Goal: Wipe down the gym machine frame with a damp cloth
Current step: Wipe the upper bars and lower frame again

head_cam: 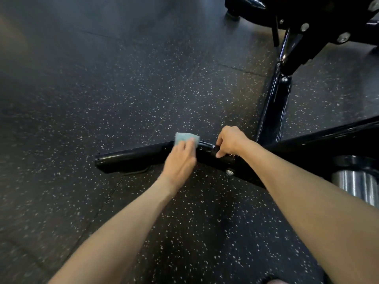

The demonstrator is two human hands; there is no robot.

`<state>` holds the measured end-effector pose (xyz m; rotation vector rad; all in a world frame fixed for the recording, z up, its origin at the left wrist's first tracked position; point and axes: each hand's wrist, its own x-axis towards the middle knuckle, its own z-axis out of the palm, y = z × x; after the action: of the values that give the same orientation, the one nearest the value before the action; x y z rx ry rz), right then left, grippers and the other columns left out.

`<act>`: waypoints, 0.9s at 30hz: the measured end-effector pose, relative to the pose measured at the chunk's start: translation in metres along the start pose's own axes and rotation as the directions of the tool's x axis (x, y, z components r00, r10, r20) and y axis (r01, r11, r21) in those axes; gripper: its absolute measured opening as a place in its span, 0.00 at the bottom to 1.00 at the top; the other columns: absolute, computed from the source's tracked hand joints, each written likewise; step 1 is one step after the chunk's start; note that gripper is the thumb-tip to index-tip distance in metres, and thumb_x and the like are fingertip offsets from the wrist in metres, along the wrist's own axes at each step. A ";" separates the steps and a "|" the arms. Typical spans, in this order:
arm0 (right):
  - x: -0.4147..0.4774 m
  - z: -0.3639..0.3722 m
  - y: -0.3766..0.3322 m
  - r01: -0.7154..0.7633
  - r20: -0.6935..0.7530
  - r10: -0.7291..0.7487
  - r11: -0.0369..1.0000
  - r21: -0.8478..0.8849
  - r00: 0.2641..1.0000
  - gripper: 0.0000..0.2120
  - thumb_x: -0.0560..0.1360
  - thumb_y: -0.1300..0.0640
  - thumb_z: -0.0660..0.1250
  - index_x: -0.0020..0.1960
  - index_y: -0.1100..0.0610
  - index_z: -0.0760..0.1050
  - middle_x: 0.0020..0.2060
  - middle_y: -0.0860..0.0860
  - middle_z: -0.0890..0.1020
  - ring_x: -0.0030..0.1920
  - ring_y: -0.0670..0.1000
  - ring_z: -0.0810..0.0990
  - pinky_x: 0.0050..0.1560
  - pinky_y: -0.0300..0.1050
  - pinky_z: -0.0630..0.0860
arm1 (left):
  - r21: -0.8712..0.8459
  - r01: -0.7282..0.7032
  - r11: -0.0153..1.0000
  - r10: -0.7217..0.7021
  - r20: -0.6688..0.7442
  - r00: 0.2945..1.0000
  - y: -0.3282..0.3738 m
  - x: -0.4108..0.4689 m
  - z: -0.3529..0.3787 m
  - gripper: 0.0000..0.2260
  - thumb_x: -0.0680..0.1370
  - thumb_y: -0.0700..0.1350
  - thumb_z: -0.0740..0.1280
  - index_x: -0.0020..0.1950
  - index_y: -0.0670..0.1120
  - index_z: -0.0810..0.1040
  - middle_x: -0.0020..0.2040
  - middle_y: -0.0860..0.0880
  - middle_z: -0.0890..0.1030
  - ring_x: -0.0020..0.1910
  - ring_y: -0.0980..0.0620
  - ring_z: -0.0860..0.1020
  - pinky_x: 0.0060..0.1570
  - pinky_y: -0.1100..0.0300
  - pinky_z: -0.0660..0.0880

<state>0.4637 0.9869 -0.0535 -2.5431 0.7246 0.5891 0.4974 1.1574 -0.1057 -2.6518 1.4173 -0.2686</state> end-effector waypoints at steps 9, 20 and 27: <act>-0.002 -0.002 -0.002 -0.008 -0.016 0.008 1.000 0.001 1.000 0.23 0.65 0.55 0.80 0.58 0.58 0.81 0.54 0.55 0.82 0.57 0.55 0.79 0.59 0.48 0.76 | -0.032 -0.023 0.999 0.025 0.080 0.996 0.045 0.001 -0.005 0.26 0.61 0.37 0.76 0.57 0.32 0.79 0.49 0.39 0.79 0.40 0.46 0.78 0.38 0.56 0.78; -0.003 -0.002 -0.008 -0.053 -0.032 0.053 0.999 -0.001 0.998 0.16 0.69 0.59 0.76 0.55 0.60 0.81 0.51 0.57 0.83 0.53 0.56 0.81 0.52 0.44 0.78 | -0.069 0.003 0.998 0.003 0.089 0.996 0.056 0.010 -0.007 0.27 0.64 0.40 0.77 0.60 0.32 0.77 0.52 0.40 0.80 0.43 0.47 0.79 0.40 0.57 0.78; -0.004 -0.002 0.000 -0.009 0.027 0.008 0.999 0.040 1.000 0.19 0.69 0.58 0.77 0.59 0.59 0.80 0.56 0.55 0.82 0.60 0.55 0.78 0.63 0.49 0.74 | -0.231 0.238 0.943 -0.239 0.025 0.971 0.014 -0.018 0.007 0.23 0.68 0.27 0.69 0.62 0.29 0.72 0.48 0.38 0.77 0.42 0.43 0.77 0.42 0.51 0.80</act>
<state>0.4610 0.9870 -0.0497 -2.4919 0.7310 0.6046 0.4776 1.1644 -0.1166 -3.0190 1.1920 -0.1352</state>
